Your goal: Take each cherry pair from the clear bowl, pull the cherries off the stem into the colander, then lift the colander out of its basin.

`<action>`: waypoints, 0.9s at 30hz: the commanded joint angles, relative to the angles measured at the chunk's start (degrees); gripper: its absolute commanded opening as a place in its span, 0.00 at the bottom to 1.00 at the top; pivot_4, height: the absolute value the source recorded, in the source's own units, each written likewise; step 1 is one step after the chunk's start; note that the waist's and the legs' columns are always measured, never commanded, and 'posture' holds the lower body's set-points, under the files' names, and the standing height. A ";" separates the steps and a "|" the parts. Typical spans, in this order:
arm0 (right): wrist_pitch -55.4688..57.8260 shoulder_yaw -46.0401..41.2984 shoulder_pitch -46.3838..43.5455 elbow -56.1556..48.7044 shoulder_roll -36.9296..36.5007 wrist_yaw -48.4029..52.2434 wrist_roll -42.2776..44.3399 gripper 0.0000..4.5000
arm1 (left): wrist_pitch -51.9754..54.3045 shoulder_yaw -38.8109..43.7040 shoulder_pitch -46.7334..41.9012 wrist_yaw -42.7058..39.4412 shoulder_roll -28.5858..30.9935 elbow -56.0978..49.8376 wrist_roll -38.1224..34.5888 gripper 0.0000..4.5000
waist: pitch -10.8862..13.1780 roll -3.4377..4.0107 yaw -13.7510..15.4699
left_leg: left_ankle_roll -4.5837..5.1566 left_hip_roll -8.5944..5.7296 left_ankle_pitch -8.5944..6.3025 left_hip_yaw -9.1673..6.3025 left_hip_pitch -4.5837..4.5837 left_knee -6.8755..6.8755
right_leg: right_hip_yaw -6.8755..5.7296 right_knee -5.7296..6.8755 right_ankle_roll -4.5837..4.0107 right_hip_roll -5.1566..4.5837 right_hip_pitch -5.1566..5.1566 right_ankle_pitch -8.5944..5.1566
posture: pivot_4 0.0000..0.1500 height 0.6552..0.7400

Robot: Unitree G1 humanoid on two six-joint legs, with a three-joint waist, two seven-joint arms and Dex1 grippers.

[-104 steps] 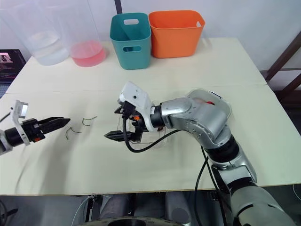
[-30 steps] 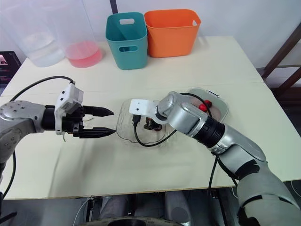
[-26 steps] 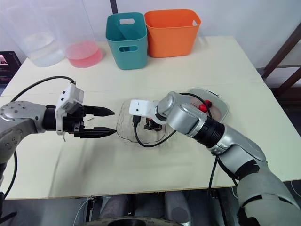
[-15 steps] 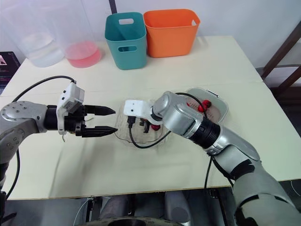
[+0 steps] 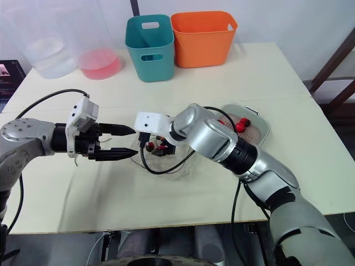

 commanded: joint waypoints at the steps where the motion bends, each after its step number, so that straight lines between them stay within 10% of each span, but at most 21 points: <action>1: 2.22 -4.16 -1.94 -3.55 -2.08 1.41 2.24 0.83 | -1.22 1.58 -1.12 -0.80 0.43 0.34 0.02 0.80 | 0.00 0.00 -0.03 | 0.00 0.00 0.00 0.00 0.01 0.00 | 0.00 0.00 0.00 0.00 0.00 0.00 | 1.00 1.00; 27: 0.71 2.67 0.03 6.90 1.84 -1.36 3.79 0.83 | -5.83 3.64 6.18 -7.73 9.11 0.74 6.33 0.80 | 0.01 0.01 -0.14 | 0.00 0.03 0.00 0.03 0.01 -0.01 | 0.01 0.01 0.00 0.02 -0.02 0.00 | 1.00 1.00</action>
